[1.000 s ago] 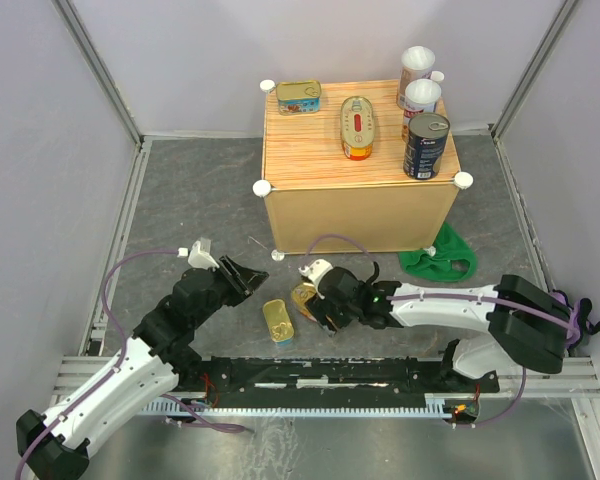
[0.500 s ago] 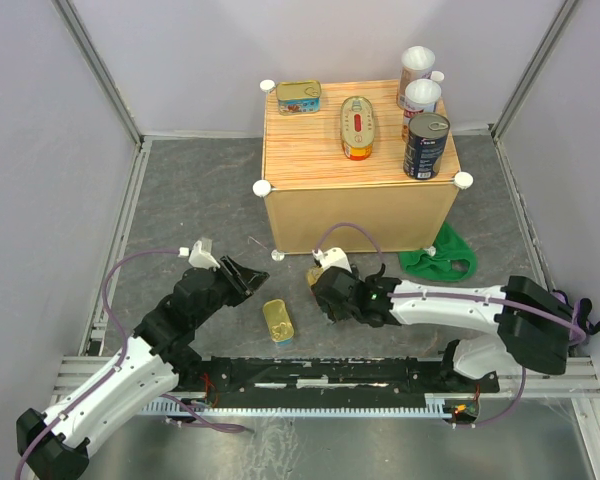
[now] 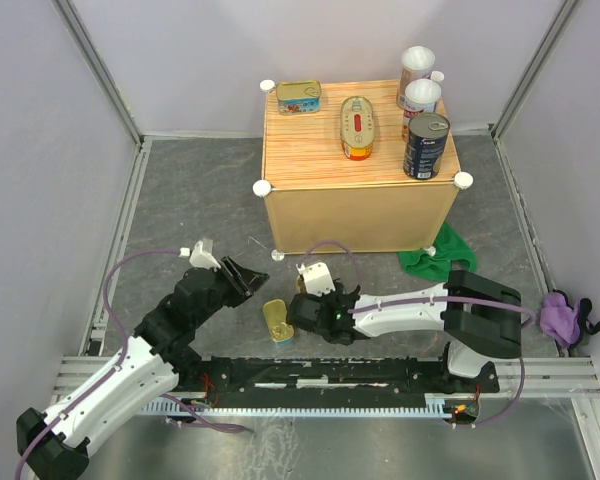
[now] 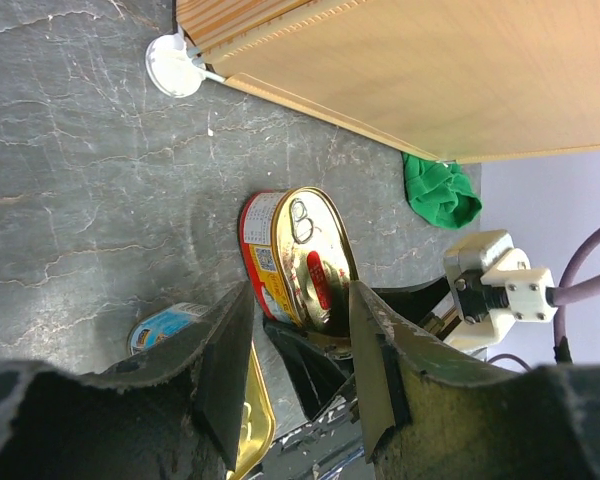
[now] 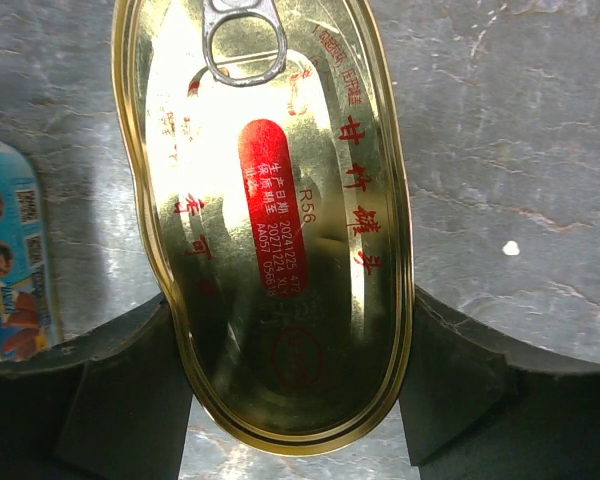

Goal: Place and organize the canned foods onto the counter
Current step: Adjust the canned food at the center of the board.

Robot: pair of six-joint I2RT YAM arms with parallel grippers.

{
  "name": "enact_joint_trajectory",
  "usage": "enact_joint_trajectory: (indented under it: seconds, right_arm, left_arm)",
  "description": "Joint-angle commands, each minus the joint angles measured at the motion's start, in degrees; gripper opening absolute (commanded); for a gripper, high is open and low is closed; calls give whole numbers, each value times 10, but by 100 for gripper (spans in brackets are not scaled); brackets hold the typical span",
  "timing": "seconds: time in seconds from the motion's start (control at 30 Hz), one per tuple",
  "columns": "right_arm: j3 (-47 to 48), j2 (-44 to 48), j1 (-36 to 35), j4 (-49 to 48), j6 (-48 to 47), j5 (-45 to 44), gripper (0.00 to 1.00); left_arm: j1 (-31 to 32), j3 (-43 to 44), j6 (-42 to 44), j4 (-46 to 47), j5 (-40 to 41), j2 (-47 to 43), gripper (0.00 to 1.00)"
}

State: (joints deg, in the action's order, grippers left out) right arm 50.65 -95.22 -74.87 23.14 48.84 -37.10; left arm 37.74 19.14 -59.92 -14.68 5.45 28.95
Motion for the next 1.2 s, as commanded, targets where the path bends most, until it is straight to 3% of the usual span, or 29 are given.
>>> enact_joint_trajectory:
  seconds: [0.0, 0.03, 0.1, 0.3, 0.7, 1.17]
  right_arm:
    - [-37, 16, -8, -86, 19, -14, 44]
    - [-47, 21, -9, -101, 17, -7, 57]
    - [-66, 28, -10, -125, 9, 6, 74]
    - [-107, 48, -13, -169, -3, 15, 100]
    - [-187, 120, -35, -290, -80, -22, 99]
    - [-225, 94, -61, -452, -138, -96, 96]
  left_arm:
    - [1, 28, 31, -8, -6, -10, 50]
    - [2, 28, 31, -11, -6, -14, 50]
    - [1, 27, 31, -15, -7, -18, 50]
    - [1, 25, 32, -13, -13, -17, 50]
    - [1, 22, 38, -3, -24, -19, 50]
    - [1, 27, 87, 24, -47, 17, 51]
